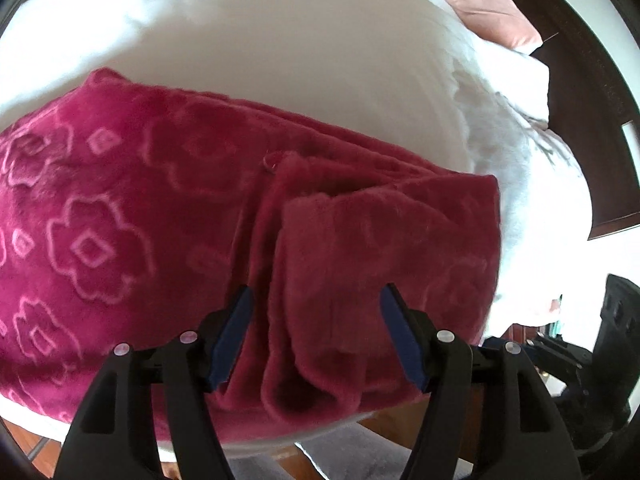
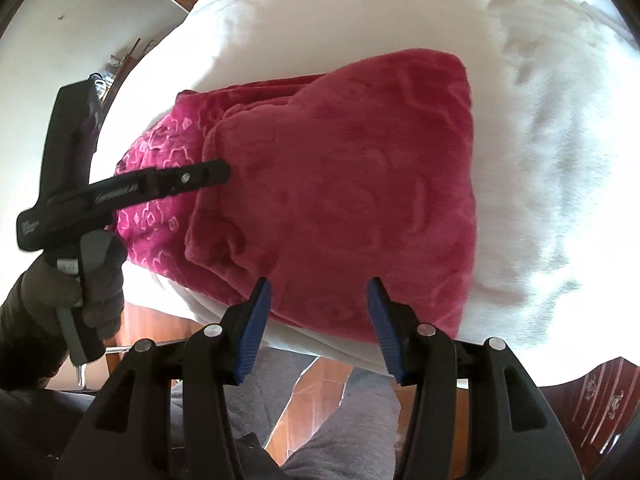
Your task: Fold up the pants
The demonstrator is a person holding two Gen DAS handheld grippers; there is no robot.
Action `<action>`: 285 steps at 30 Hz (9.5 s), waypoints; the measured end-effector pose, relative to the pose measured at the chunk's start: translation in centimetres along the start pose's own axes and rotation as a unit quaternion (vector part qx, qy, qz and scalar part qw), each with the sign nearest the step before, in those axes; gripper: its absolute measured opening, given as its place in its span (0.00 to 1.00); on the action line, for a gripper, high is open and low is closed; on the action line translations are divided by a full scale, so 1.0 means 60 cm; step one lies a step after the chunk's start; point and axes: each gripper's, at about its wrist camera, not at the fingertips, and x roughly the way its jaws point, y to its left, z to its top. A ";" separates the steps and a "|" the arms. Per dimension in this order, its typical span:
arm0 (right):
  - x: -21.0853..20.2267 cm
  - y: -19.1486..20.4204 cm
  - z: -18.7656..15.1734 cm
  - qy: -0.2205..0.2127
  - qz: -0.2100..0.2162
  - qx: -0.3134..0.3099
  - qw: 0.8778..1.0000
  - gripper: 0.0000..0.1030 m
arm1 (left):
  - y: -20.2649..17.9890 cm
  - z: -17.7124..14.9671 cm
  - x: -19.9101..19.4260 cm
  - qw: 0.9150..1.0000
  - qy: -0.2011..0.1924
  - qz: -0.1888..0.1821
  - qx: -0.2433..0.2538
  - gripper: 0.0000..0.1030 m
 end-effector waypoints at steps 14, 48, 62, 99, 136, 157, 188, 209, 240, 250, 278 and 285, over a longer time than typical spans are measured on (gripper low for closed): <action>-0.021 -0.052 0.001 -0.002 -0.007 0.012 1.000 0.50 | -0.116 -0.010 -0.045 0.990 -0.045 -0.050 0.126 0.17; -0.009 -0.039 -0.009 0.014 -0.020 0.009 1.000 0.50 | 0.029 0.009 0.055 1.000 0.000 -0.001 -0.028 0.66; -0.005 -0.023 0.012 0.005 -0.025 0.008 1.000 0.50 | 0.030 -0.012 -0.058 0.999 -0.032 -0.031 -0.020 0.20; 0.116 0.163 0.162 -0.028 -0.110 -0.092 0.989 0.50 | 0.264 -0.108 -0.134 0.990 -0.042 0.072 -0.115 0.51; 0.335 0.396 0.138 0.069 -0.156 -0.166 0.971 0.67 | 0.700 -0.134 -0.238 0.955 -0.075 0.127 -0.259 0.70; 0.240 0.407 0.135 0.052 -0.124 -0.153 0.979 0.67 | 0.686 -0.114 -0.231 0.961 -0.077 0.081 -0.255 0.34; -0.034 0.145 0.031 -0.063 -0.067 -0.100 0.991 0.67 | 0.072 -0.057 -0.340 0.973 -0.225 -0.036 -0.034 0.20; -0.077 0.043 -0.013 -0.091 -0.014 -0.011 0.996 0.67 | -0.082 -0.033 -0.215 0.988 -0.140 -0.040 0.052 0.09; 0.084 0.212 0.121 -0.007 0.025 -0.008 1.000 0.22 | 0.199 -0.069 -0.205 0.988 -0.106 0.110 -0.026 0.77; -0.102 0.187 0.097 -0.094 0.071 -0.024 0.993 0.20 | 0.166 -0.045 -0.201 0.987 -0.119 0.107 -0.018 0.77; -0.088 0.026 0.026 -0.108 0.001 0.047 0.993 0.36 | 0.015 -0.107 -0.068 0.991 -0.047 0.116 0.045 0.78; -0.133 0.038 0.064 -0.147 -0.053 0.021 0.987 0.36 | 0.005 -0.149 -0.065 0.991 -0.031 0.117 0.055 0.78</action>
